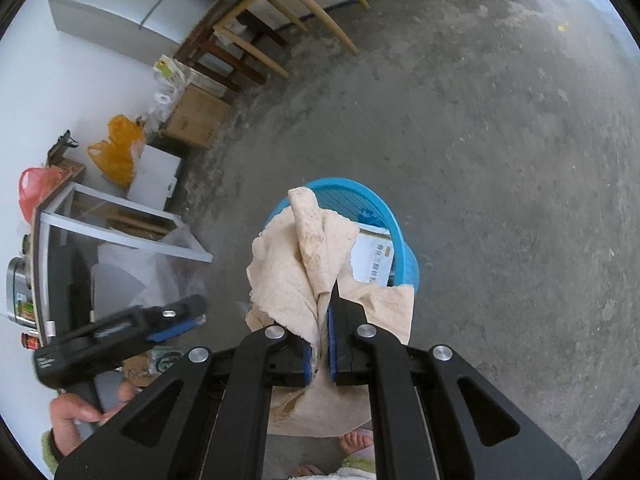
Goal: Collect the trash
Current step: 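Carry bag and cloth over the wastebasket and open both tools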
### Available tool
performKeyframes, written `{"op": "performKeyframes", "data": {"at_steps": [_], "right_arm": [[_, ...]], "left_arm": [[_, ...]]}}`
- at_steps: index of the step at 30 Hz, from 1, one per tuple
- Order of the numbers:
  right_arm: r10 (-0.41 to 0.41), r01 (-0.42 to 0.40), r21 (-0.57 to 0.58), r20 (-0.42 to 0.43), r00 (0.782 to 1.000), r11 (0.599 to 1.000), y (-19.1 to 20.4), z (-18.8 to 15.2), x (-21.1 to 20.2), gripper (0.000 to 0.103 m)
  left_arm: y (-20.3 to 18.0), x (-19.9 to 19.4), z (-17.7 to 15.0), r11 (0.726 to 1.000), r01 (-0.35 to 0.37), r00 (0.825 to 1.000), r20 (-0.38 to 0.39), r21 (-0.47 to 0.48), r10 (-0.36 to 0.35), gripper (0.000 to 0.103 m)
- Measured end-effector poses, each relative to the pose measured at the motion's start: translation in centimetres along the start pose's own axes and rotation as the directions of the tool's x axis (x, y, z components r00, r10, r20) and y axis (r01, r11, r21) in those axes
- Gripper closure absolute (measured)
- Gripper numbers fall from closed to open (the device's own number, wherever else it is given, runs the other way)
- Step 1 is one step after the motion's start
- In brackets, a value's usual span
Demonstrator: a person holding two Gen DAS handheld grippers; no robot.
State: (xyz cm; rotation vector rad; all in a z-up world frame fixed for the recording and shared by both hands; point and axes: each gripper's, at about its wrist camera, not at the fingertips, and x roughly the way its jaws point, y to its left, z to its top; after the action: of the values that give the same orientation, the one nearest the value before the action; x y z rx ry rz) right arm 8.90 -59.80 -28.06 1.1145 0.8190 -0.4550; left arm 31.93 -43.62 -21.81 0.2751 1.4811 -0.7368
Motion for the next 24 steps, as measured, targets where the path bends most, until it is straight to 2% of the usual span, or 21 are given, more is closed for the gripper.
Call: {"op": "performKeyframes", "data": {"at_steps": [5,10,11,13,16,19,24], "right_arm": [[0.009,-0.009,-0.001,-0.046,0.999,1.000,0.7,1.4,3.4,0.095],[-0.010,0.002,-0.072,-0.109,0.994,0.997,4.1,3.3,8.7,0.091],[-0.028,0.017,-0.095,-0.122,0.992,0.995,4.7,3.5,9.7,0.086],[-0.087,0.064,-0.149,-0.160,0.983,0.987,5.7,3.9,12.3,0.055],[-0.176,0.135,-0.216,-0.183,0.967,0.967,6.1,4.0,14.5,0.045],[-0.186,0.142,-0.217,-0.197,0.963,0.966,5.9,3.5,14.3,0.043],[-0.103,0.076,-0.228,-0.108,0.989,0.971,6.1,3.2,9.2,0.038]], "left_arm": [[0.5,-4.5,0.1,1.000,0.029,0.995,0.100,-0.001,-0.029,0.041],[0.4,-11.2,-0.9,0.996,0.062,0.969,0.237,0.058,-0.074,0.039],[0.4,-12.7,-1.7,0.995,0.060,0.961,0.264,0.081,-0.079,0.037],[0.6,-15.3,-3.5,0.991,0.050,0.947,0.309,0.126,-0.087,0.034],[1.2,-18.3,-6.8,0.983,0.013,0.931,0.357,0.185,-0.079,0.030],[2.6,-20.6,-10.3,0.979,-0.022,0.922,0.383,0.203,-0.058,0.028],[5.0,-23.5,-16.0,0.983,-0.060,0.891,0.453,0.172,-0.025,0.028]]}}
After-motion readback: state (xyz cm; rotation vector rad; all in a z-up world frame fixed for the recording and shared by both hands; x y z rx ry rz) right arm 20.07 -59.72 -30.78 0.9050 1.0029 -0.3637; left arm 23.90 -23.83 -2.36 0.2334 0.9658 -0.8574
